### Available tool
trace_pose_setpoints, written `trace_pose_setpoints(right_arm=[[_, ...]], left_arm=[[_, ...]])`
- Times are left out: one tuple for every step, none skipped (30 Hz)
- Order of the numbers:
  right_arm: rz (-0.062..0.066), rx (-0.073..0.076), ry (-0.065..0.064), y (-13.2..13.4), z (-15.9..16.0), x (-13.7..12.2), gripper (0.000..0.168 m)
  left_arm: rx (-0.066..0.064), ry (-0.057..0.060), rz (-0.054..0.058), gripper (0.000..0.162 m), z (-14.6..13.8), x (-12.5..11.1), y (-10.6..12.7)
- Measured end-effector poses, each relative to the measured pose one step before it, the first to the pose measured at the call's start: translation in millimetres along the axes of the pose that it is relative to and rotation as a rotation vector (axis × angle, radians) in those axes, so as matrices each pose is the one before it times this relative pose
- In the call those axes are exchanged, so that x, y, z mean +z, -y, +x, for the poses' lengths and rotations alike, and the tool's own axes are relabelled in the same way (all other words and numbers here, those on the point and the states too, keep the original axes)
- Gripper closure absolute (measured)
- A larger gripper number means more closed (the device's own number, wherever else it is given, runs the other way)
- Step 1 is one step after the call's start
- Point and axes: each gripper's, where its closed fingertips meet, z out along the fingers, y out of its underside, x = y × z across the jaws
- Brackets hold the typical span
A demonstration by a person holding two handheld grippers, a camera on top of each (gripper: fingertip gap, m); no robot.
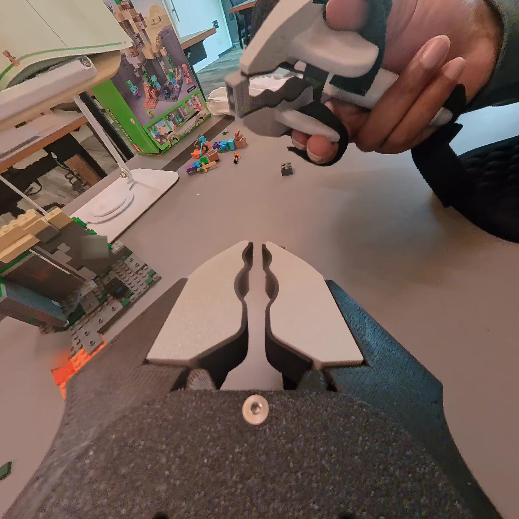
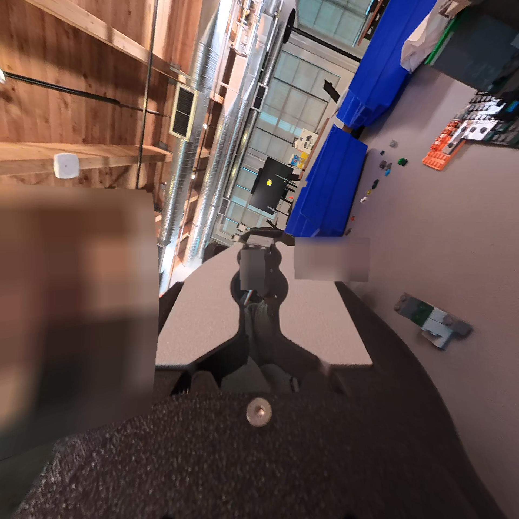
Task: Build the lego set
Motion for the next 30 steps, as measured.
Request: trace_pose_setpoints(right_arm=[[-0.0084, -0.0031, -0.0116, -1.96, 2.33, -0.3, 0.153], [-0.0068, -0.0017, -0.0091, -1.98, 2.23, -0.3, 0.153], [-0.0047, -0.0003, -0.0056, -1.65, 1.68, -0.21, 0.152], [-0.0041, -0.0001, -0.0051, -1.4, 1.64, -0.29, 0.153], [-0.0054, -0.0029, -0.0082, -1.24, 1.92, -0.44, 0.153], [-0.0074, -0.0066, -0.0122, -1.23, 2.38, -0.57, 0.153], [-0.0108, -0.0086, -0.0138, -1.15, 2.52, -0.66, 0.153], [-0.0181, -0.0115, -0.015, -1.33, 2.62, -0.73, 0.153], [-0.0302, -0.0226, -0.0239, -1.93, 3.54, -0.78, 0.153], [-0.0424, -0.0387, -0.039, -2.32, 5.44, -1.17, 0.153], [-0.0513, -0.0512, -0.0466, -2.53, 6.05, -1.28, 0.153], [-0.0591, -0.0589, -0.0446, -2.74, 5.24, -1.13, 0.153], [-0.0678, -0.062, -0.046, -3.21, 4.95, -0.85, 0.153], [-0.0752, -0.0626, -0.048, -3.61, 5.16, -0.46, 0.153], [-0.0767, -0.0625, -0.0396, -3.61, 4.18, -0.09, 0.153], [-0.0712, -0.0602, -0.0306, -2.94, 2.96, 0.5, 0.153], [-0.063, -0.0566, -0.0285, -1.84, 2.85, 1.11, 0.153], [-0.063, -0.0536, -0.0276, -1.66, 3.02, 1.68, 0.153], [-0.0666, -0.0538, -0.0235, -2.23, 2.7, 2.22, 0.153], [-0.064, -0.0539, -0.0184, -1.86, 2.26, 2.73, 0.153], [-0.0642, -0.052, -0.0196, -2.11, 2.63, 2.96, 0.153], [-0.0692, -0.0531, -0.0214, -2.82, 3.09, 3.44, 0.153], [-0.069, -0.055, -0.0211, -2.92, 2.97, 3.36, 0.153], [-0.0588, -0.0517, -0.0205, -1.62, 2.89, 3.24, 0.153], [-0.0482, -0.0434, -0.0121, -0.23, 1.63, 2.77, 0.152], [-0.0435, -0.0348, -0.0027, 0.1, 0.39, 2.35, 0.152], [-0.0417, -0.0299, -0.0064, 0.06, 0.85, 1.87, 0.152], [-0.0415, -0.0291, -0.0124, -0.58, 1.56, 1.67, 0.152], [-0.0369, -0.0295, -0.0031, -0.64, 0.04, 1.39, 0.152], [-0.029, -0.0259, 0.0081, -0.16, -1.65, 1.34, 0.152]], left_arm=[[0.0119, 0.002, 0.001, 0.156, 0.57, 0.14, 0.18], [0.0064, -0.0013, 0.0, 0.155, 0.91, 0.32, 0.12], [0.0016, -0.003, -0.0014, 0.155, 0.93, 0.38, -0.27], [-0.0003, -0.0025, -0.0015, 0.155, 0.5, 0.39, -0.42], [-0.0014, -0.0011, -0.0019, 0.155, 0.1, 0.33, -0.57], [-0.0026, -0.0013, -0.0023, 0.155, -0.12, 0.24, -0.63], [-0.0024, -0.0009, -0.0017, 0.155, -0.09, 0.26, -0.52], [-0.0011, 0.0002, -0.0012, 0.155, -0.17, 0.14, -0.36], [0.0, 0.0004, -0.0011, 0.155, -0.08, 0.19, -0.27], [0.0008, -0.0002, -0.0019, 0.155, 0.15, 0.18, -0.3], [0.0015, -0.0004, -0.0022, 0.155, 0.21, 0.41, -0.45], [0.0022, -0.0003, -0.0029, 0.155, 0.31, 0.29, -0.4], [0.0025, 0.0, -0.0046, 0.155, 0.23, 0.44, -0.75], [0.0024, 0.0, -0.0049, 0.155, 0.2, 0.59, -0.96], [0.0019, -0.0014, -0.0052, 0.155, 0.39, 0.54, -0.9], [0.0001, -0.0044, -0.006, 0.155, 0.67, 0.67, -1.1], [-0.003, -0.0072, -0.0081, 0.154, 0.87, 0.92, -1.65], [-0.0038, -0.0054, -0.0094, 0.154, 0.56, 0.81, -1.74], [-0.0024, -0.0035, -0.0075, 0.153, 0.17, 0.67, -1.61], [-0.0028, -0.0046, -0.006, 0.153, 0.41, 0.59, -1.47], [-0.0041, -0.0057, -0.0072, 0.153, 0.53, 0.57, -1.5], [-0.003, -0.0049, -0.0076, 0.153, 0.46, 0.66, -1.57], [-0.0018, -0.0063, -0.0088, 0.153, 0.71, 0.72, -1.83], [-0.0018, -0.0075, -0.0092, 0.153, 1.07, 0.84, -1.75], [-0.0026, -0.0095, -0.0112, 0.152, 1.27, 1.12, -2.16], [-0.003, -0.009, -0.0126, 0.151, 1.27, 1.52, -2.17], [-0.0019, -0.0055, -0.009, 0.15, 0.76, 1.6, -1.54], [-0.0019, -0.0061, -0.0058, 0.15, 0.79, 1.83, -0.88], [-0.0028, -0.0066, -0.0063, 0.15, 0.55, 2.2, -0.8], [-0.0033, -0.0054, -0.0092, 0.149, 0.16, 2.47, -1.19]])
